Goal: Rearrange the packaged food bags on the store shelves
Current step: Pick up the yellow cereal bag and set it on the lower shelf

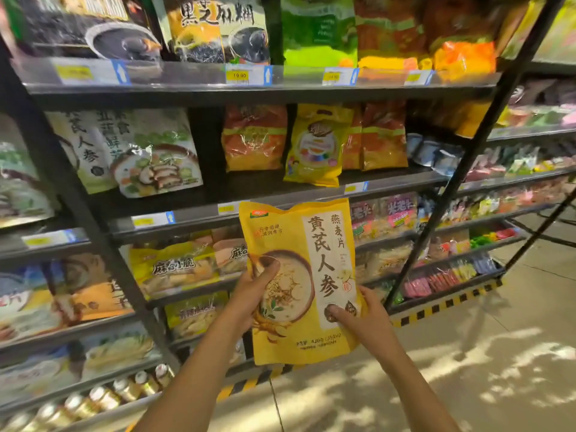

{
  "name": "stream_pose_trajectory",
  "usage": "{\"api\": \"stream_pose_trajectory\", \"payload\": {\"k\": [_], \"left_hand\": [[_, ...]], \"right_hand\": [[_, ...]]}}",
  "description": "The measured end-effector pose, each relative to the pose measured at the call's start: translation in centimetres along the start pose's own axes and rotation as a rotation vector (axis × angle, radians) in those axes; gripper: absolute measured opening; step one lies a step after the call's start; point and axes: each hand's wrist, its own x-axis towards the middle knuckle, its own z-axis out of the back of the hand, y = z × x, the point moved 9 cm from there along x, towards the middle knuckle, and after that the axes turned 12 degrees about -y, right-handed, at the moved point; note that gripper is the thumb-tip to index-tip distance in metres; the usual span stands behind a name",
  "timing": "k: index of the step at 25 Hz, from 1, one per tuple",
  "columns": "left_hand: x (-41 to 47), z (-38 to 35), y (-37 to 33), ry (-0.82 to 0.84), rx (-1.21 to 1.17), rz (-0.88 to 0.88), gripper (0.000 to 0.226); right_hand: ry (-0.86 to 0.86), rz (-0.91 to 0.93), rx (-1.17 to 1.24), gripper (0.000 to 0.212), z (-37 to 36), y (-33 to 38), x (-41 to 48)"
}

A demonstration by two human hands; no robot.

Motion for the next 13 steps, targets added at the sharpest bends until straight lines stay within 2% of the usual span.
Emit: {"api": "stream_pose_trajectory", "payload": {"k": [3, 6, 9, 13], "left_hand": [[-3.5, 3.3, 2.6, -0.096, 0.009, -0.013, 0.055], [-7.1, 7.6, 4.2, -0.197, -0.022, -0.045, 0.058], [-10.2, 12.2, 5.9, -0.254, -0.063, -0.031, 0.083], [-14.2, 19.8, 7.3, -0.376, -0.095, -0.029, 0.071]], "right_hand": [[0.006, -0.012, 0.021, 0.061, -1.1, -1.6, -3.2], [0.069, -0.049, 0.091, 0.055, -3.4, -2.3, -6.6], [0.155, -0.077, 0.111, 0.055, -6.7, -2.9, -9.9], [0.275, -0.044, 0.101, 0.052, -12.3, -1.6, -14.1]]}}
